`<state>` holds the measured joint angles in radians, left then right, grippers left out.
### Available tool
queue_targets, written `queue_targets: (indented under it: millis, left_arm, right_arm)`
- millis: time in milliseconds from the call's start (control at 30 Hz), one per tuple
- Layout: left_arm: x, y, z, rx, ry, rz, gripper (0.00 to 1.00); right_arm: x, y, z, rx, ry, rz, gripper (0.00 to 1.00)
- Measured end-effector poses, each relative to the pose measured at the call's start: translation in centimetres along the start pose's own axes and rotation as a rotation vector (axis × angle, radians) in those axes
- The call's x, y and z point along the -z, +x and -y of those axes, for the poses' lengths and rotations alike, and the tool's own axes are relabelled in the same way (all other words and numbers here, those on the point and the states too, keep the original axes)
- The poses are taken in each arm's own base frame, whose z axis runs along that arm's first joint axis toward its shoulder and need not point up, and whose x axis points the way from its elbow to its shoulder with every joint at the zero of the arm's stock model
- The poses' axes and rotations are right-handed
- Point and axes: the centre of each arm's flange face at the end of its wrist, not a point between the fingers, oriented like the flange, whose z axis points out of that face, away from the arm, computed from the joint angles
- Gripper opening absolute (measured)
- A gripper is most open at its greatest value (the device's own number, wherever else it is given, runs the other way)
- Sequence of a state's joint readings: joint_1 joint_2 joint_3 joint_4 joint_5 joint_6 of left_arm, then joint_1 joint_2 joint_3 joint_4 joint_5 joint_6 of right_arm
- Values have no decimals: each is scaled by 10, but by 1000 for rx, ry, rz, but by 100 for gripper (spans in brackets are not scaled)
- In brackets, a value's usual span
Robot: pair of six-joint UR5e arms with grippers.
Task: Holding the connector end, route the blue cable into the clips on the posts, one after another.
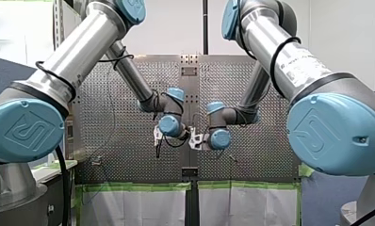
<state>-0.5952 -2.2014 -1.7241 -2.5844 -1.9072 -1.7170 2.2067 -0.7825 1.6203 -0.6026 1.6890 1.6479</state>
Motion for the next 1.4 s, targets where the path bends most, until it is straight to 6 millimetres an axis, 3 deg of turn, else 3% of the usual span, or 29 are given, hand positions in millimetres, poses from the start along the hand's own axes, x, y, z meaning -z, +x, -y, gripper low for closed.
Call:
queue_targets:
  millis: [767,1100,1267,1400]
  left_arm:
    - [-4,116,27,-2,61,-17,0]
    - [6,127,42,-4,90,-23,0]
    - [11,128,55,1,112,-20,0]
    - [10,134,70,1,127,-27,0]
  right_arm:
    - [45,-61,-47,-24,-85,-5,0]
    - [66,-80,-62,-34,-104,-10,0]
    - [67,-90,-73,-48,-121,-23,0]
    - [65,-109,-86,-65,-143,-21,0]
